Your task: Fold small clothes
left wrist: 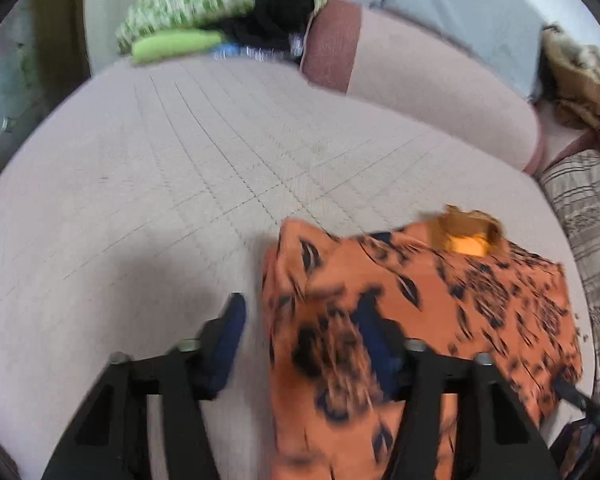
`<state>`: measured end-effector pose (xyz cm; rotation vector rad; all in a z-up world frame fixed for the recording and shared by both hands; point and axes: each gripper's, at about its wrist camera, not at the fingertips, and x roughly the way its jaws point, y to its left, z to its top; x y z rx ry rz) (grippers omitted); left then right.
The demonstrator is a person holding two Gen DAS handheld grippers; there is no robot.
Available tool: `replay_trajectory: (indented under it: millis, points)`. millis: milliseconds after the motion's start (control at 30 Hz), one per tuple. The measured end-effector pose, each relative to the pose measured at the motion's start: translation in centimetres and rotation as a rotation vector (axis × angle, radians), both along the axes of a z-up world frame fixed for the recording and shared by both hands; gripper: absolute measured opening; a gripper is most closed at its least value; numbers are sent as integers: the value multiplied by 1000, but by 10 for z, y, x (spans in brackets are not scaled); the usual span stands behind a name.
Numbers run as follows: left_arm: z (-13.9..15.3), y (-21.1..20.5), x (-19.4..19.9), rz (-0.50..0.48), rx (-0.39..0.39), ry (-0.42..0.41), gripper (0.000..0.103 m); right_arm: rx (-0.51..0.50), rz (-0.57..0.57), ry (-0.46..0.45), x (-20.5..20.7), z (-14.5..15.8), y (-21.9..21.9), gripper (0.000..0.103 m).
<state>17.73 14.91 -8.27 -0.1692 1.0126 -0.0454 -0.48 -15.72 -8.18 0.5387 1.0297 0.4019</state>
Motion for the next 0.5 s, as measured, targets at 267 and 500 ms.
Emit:
replay_trajectory:
  millis: [267, 500]
  points:
    - [-13, 17, 29, 125, 113, 16, 39, 49, -3, -1, 4, -4, -4, 85]
    - [31, -13, -50, 49, 132, -134, 53, 27, -8, -4, 1, 8, -2, 87]
